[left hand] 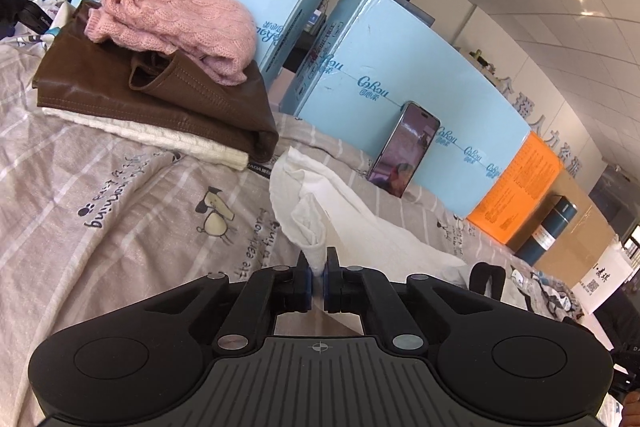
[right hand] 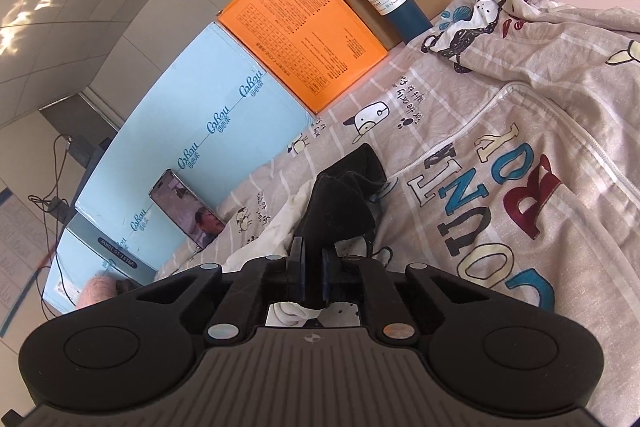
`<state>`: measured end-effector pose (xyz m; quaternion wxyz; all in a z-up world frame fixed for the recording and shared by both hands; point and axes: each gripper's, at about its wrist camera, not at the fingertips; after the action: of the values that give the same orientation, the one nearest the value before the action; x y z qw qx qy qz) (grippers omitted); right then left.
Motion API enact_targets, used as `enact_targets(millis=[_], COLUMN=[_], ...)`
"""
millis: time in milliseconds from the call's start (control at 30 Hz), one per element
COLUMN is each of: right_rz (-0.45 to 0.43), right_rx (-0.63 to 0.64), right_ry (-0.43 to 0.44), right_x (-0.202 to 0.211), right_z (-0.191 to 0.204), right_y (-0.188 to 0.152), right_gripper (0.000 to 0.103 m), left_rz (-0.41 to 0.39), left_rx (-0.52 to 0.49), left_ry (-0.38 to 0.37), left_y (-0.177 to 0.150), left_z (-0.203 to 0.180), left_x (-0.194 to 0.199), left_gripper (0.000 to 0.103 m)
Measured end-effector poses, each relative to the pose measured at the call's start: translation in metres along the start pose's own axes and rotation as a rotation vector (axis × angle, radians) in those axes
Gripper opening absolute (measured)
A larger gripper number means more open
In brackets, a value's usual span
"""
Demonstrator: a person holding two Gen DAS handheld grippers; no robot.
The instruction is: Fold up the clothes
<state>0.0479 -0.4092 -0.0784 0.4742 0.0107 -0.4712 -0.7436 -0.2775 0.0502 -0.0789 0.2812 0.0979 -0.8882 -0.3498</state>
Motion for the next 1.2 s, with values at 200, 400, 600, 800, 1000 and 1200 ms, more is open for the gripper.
enact_targets(millis=[200,400,600,800,1000,1200], right_rz=[0.065,-0.085,-0.135,0.113,0.315,0.338], right_rx=[0.062,0.303,0.575,0.845,1.067,1.150], right_ry=[-0.092,-0.262,-0.072,0.310,0.309,0.356], right_x=[0.002,0.014,0.001,-0.062,-0.102,-0.110], right_z=[-0.011,0.009,0.049,0.103,0.125,0.118], right_y=[-0.028,-0.022,-0.008,-0.023,-0.043,-0.041], right_gripper=[0.007,0.049,0.060,0.066,0.067,0.027], left_rz=[0.085,-0.031,-0.137,0.025,0.227,0.401], left_rx=[-0.112,-0.336,-0.600,-0.858,-1.045,-1.133], left_ry=[0.103,0.225,0.158,-0.049,-0.258,-0.456], left_y=[-0.023,0.000,0.042,0.033,0.014,0.000], left_z=[0.010,-0.001,-0.032,-0.068,-0.098,-0.116], left_x=[-0.002,0.009,-0.023,-0.087,-0.150,-0.188], left_gripper=[0.013,0.067,0.070,0.071,0.071,0.071])
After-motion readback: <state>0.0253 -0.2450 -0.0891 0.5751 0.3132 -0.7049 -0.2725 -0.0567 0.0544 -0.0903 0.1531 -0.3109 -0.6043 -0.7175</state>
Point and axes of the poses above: each gripper's, at about its wrist camera, not at the fingertips, and x roughly against the way its jaws point, z to its left, y to its top, and after that the axes turned 9 degrees about x, right-handed
